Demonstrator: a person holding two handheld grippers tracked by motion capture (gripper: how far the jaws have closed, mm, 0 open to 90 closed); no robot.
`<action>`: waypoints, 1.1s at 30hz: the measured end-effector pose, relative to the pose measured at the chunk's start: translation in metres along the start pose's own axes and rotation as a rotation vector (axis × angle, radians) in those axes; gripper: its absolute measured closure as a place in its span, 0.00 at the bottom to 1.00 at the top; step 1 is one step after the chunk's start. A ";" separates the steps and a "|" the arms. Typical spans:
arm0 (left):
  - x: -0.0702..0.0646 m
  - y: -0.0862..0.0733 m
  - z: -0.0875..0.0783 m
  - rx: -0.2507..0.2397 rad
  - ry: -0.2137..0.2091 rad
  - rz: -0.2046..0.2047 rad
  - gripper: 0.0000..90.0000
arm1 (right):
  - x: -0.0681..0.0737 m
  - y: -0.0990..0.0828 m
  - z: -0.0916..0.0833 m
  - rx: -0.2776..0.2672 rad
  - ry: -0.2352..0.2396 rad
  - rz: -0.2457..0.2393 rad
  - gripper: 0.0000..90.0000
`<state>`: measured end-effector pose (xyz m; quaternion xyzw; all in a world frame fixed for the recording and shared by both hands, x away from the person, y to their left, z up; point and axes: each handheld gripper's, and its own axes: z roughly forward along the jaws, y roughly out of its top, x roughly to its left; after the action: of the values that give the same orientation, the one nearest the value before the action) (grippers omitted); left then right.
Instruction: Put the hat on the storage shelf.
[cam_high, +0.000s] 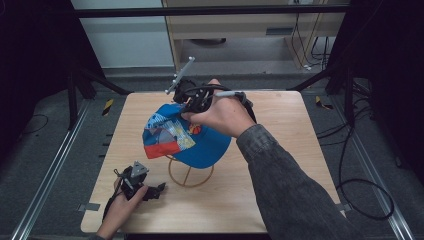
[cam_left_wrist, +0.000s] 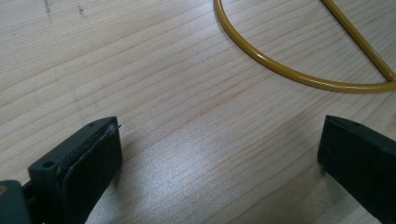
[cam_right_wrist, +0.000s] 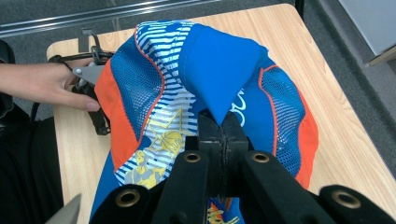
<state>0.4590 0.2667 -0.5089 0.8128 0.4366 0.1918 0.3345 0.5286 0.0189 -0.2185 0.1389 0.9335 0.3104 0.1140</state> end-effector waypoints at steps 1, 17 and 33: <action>0.000 0.000 0.000 0.000 0.000 0.000 0.00 | 0.000 0.000 0.000 0.001 0.000 0.000 1.00; 0.000 0.000 0.000 0.000 -0.004 0.005 0.00 | 0.001 -0.005 0.002 0.021 0.004 0.002 1.00; 0.000 0.000 0.000 0.000 -0.004 0.004 0.00 | -0.001 -0.016 0.004 0.036 0.009 0.025 1.00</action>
<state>0.4586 0.2664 -0.5089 0.8141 0.4345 0.1906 0.3349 0.5273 0.0088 -0.2312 0.1513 0.9375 0.2956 0.1036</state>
